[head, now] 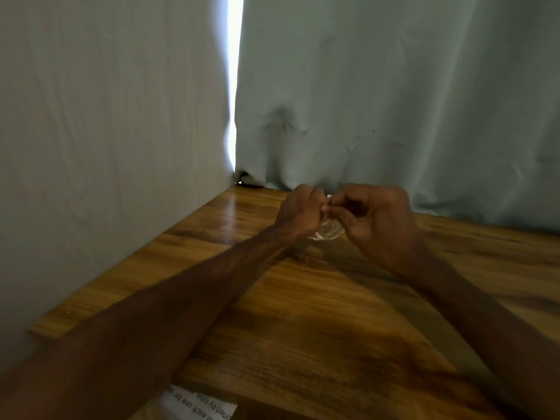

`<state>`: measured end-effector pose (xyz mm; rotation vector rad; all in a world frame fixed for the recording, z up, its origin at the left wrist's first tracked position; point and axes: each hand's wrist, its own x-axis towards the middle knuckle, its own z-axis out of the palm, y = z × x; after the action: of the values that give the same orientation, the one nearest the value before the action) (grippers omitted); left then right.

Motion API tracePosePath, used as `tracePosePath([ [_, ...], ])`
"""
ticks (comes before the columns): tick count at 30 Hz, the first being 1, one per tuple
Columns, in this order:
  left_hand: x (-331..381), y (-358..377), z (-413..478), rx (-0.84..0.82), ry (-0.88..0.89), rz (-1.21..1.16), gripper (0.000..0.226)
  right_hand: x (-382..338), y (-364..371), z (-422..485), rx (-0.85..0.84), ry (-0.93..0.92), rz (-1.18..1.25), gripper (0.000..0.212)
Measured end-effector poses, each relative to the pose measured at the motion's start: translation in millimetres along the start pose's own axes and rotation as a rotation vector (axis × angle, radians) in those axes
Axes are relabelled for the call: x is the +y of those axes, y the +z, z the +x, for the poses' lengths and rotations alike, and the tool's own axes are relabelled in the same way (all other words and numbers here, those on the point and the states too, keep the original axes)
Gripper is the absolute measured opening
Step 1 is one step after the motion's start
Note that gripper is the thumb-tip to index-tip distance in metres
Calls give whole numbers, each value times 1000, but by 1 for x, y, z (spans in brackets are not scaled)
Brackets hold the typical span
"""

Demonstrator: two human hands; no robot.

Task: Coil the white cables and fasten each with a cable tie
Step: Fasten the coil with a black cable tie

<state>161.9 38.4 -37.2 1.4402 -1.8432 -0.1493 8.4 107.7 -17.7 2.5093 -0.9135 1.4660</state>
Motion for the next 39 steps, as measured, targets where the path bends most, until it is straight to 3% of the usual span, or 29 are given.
tracePosePath([
  [3, -14, -5, -1, 6, 53, -12, 14, -7, 5, 3, -119, 34, 155, 5],
  [5, -15, -4, 0, 32, 84, -53, 23, -3, -3, 6, -135, 61, 237, 6],
  [10, 4, 0, -3, -22, -37, -248, 36, 3, -23, 12, -83, 63, 294, 9],
  [14, 8, 4, -6, -137, -75, -306, 38, 12, -33, 15, -27, 203, 398, 11],
  [22, 20, 9, -16, -280, -5, -426, 35, 14, -36, 15, -46, 349, 431, 13],
  [31, 21, 9, -17, -241, 103, -351, 36, 20, -34, 11, -113, 429, 462, 21],
  [39, 17, 7, -15, -188, 106, -240, 43, 21, -34, 12, -195, 491, 424, 14],
])
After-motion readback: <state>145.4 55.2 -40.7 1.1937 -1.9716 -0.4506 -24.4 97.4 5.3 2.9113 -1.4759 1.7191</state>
